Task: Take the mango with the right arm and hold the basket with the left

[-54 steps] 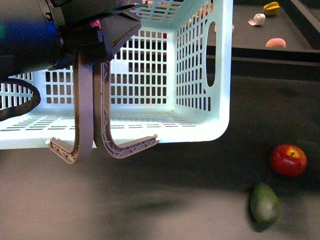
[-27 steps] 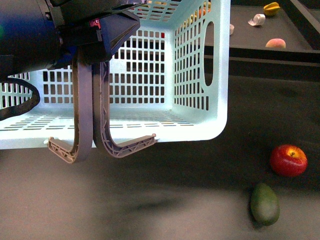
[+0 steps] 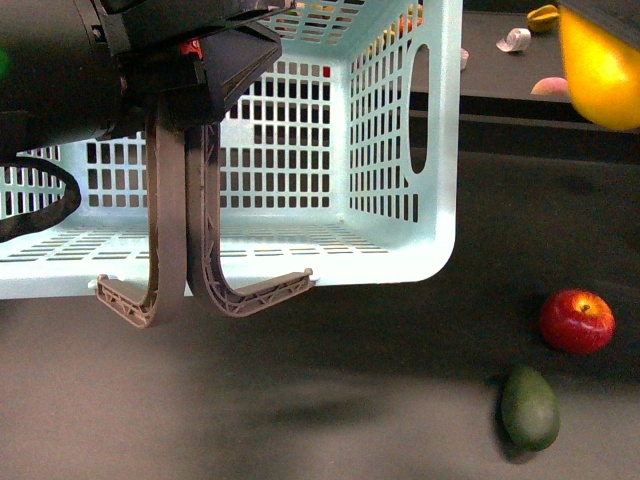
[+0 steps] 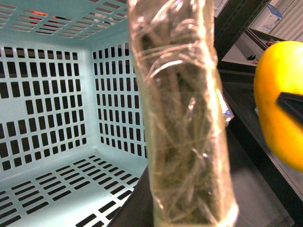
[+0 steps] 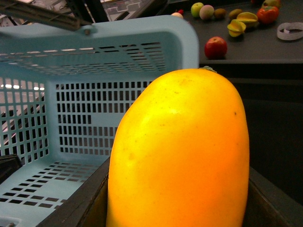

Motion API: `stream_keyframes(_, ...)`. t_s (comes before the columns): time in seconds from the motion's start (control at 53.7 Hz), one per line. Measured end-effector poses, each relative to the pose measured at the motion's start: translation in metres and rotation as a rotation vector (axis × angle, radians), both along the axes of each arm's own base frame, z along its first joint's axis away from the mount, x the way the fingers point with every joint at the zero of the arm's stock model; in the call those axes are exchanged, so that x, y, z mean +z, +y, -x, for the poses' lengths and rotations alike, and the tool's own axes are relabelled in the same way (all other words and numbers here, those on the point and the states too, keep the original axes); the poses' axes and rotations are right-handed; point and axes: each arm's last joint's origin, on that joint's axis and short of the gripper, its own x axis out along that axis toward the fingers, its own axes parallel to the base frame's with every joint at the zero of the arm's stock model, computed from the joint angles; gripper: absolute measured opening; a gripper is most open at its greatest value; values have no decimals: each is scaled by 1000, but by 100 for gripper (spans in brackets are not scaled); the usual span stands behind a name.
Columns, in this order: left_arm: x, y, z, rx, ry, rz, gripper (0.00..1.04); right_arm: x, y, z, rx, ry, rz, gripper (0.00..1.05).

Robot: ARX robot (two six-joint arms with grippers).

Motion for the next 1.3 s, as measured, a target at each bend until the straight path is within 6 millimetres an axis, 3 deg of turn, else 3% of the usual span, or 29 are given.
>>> stream_keyframes(0.317,0,0,0,0,0,0,8,-26,45,-36,-7,35,11,60)
stream_keyframes(0.801,0,0,0,0,0,0,8,-44,74,-68,0,60,25,61)
stream_keyframes(1.081,0,0,0,0,0,0,8,-41,73,-65,-16,40,21,97)
stream_keyframes(1.211,0,0,0,-6,3,2,8,-32,62,-52,-36,4,17,96)
stream_keyframes(1.304,0,0,0,-1,3,3,8,-22,44,-37,-89,-30,21,97)
